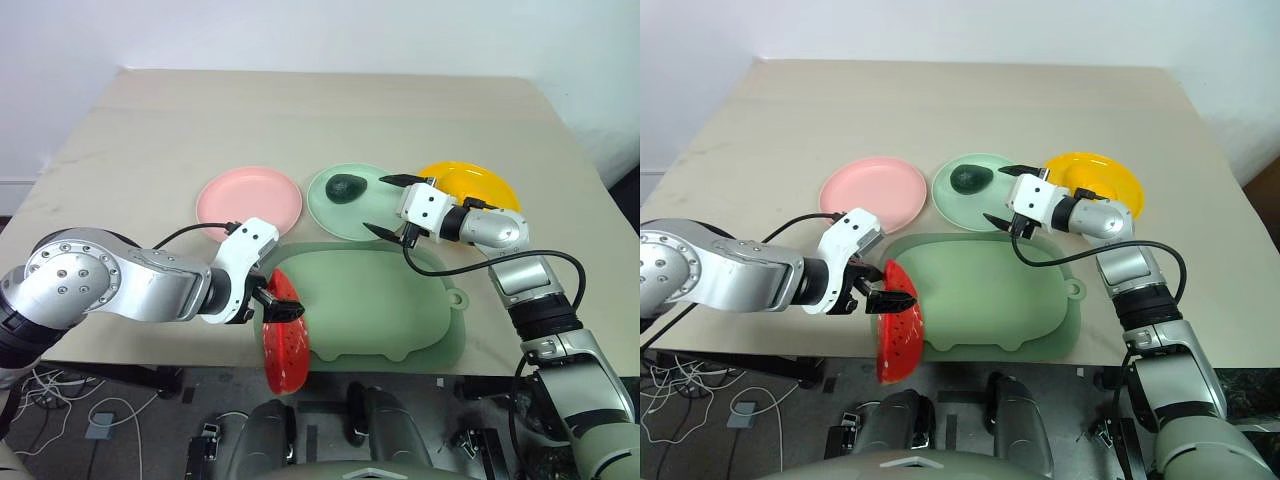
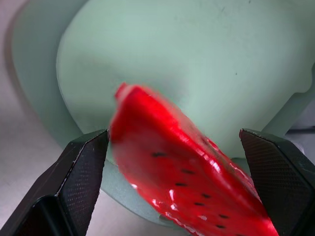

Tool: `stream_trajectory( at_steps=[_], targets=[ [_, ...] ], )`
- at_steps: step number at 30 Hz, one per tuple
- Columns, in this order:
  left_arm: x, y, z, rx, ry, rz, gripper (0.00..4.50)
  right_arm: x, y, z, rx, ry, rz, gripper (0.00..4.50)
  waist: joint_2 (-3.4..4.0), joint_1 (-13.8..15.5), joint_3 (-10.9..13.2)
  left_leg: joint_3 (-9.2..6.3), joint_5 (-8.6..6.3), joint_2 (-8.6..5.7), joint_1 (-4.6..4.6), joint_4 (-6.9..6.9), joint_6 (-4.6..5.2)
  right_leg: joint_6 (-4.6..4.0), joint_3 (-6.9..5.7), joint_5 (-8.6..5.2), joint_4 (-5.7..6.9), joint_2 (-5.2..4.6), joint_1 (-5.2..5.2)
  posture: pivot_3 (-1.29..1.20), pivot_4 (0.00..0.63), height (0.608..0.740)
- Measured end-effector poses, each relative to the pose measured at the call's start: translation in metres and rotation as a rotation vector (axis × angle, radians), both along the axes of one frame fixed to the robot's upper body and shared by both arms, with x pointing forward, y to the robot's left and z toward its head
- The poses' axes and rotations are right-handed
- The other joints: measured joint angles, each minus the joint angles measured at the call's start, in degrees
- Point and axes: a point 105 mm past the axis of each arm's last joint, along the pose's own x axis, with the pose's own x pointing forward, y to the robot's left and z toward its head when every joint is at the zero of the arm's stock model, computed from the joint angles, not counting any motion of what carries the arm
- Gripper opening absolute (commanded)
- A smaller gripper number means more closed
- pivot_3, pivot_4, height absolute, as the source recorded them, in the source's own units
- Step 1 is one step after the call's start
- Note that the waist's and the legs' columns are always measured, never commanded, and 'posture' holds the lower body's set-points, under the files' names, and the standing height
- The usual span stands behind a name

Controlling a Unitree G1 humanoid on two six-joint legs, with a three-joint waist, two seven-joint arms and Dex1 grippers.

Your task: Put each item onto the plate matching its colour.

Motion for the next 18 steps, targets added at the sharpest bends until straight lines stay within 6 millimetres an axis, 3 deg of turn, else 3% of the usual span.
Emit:
stream_trajectory(
  at_steps=[18],
  targets=[
    [0.004, -0.0014, -0.0056, -0.019, -0.005, 0.056, 4.44, -0.0004, 0.0009, 0.0013, 0.0, -0.006, 0.003, 4.5, 0.0, 0.0, 0.0, 0.0, 0.0, 0.0, 0.0, 0.01, 0.0, 0.0, 0.0, 0.0, 0.0, 0.0, 0.01, 0.0, 0.15, 0.74]
  ],
)
